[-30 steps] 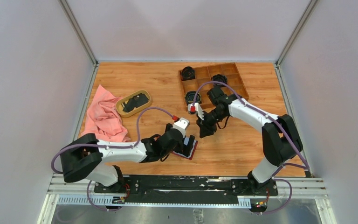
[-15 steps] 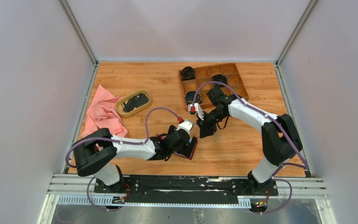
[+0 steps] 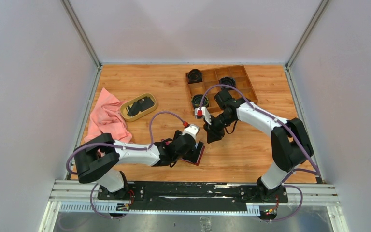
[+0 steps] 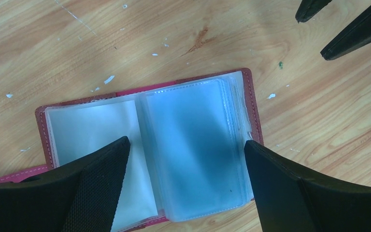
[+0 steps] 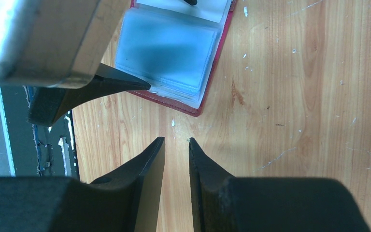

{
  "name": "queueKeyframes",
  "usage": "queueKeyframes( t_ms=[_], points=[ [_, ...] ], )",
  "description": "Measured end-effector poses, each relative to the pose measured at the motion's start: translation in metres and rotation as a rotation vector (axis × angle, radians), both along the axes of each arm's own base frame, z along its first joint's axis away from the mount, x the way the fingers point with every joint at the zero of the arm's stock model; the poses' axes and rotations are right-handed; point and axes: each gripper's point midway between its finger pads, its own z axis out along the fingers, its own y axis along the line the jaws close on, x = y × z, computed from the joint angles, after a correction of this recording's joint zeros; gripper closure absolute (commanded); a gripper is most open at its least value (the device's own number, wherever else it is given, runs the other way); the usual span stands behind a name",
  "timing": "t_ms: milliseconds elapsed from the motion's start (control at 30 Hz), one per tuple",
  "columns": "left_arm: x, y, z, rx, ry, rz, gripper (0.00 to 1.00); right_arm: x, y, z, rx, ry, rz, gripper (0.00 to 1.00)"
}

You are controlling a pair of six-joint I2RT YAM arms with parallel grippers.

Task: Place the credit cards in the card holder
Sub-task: Open the card holder at the center of the board.

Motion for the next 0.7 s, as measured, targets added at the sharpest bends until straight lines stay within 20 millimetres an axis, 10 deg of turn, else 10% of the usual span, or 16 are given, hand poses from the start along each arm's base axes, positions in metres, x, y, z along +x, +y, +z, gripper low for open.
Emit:
queueKeyframes(
  t_ms=[700],
  points=[
    [0.0006, 0.0017, -0.0014, -0.03, 0.031, 0.005, 0.3, -0.0002, -0.0001, 0.0, -0.001, 0.001, 0.0, 0.71]
  ],
)
